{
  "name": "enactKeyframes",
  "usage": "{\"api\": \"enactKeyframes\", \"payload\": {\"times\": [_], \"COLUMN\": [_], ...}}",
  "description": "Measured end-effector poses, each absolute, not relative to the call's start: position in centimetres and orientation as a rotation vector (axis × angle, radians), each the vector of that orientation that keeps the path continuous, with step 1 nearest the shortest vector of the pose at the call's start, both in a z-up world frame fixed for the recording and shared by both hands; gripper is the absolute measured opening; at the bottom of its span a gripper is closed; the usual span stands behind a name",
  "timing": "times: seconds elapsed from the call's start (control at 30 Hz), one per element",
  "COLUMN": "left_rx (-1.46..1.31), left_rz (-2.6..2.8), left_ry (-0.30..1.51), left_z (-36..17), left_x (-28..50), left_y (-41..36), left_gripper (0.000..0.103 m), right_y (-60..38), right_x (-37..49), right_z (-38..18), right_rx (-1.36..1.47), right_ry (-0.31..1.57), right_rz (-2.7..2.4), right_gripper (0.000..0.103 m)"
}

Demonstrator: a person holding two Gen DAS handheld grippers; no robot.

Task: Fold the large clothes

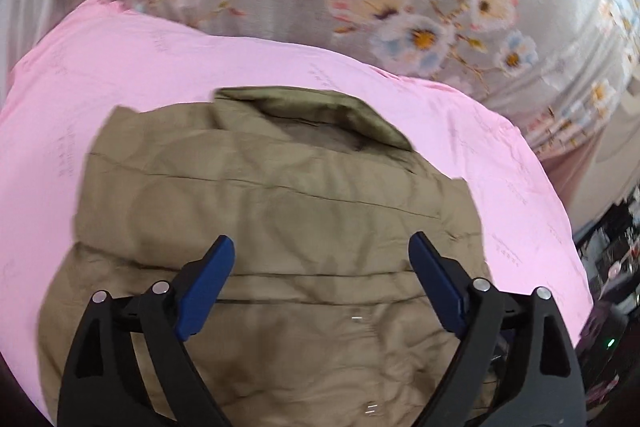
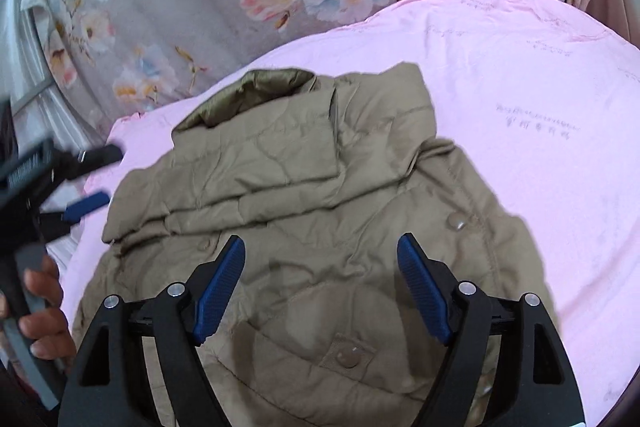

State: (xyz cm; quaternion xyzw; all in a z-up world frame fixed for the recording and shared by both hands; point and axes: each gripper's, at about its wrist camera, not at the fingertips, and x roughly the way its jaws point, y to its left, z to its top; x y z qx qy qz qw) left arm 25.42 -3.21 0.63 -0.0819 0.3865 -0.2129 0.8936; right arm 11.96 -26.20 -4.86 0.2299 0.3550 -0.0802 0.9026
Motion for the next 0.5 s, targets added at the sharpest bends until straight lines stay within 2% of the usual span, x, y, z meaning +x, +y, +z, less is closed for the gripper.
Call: {"api": "enactKeyframes", "payload": {"times": [0.13,0.27,0.5], "left_rx": [-0.278,-0.521,-0.832], "left_rz": [-0.338,-0.276,-0.313], "left_ry": [0.843,0.925,1.015], "left_z": [-0.3,-2.9,-7.0], "left_x": [27.7,30.1,33.0], "left_y": [3.4,10.2,14.1], "left_gripper": [0.087,0.086,0.083], "right_y": [-28.1,-29.2,-30.3], "right_x": [13.6,16.4,21.7], "right_z": [-3.5,-3.7,-6.0], "right_rx": [0.496,0.523,0.59], "right_ry": [0.738,0.757,0.834], "right_rz": [-0.144,-0.132,-0.134], "right_gripper": [0.08,0.081,0.081]}}
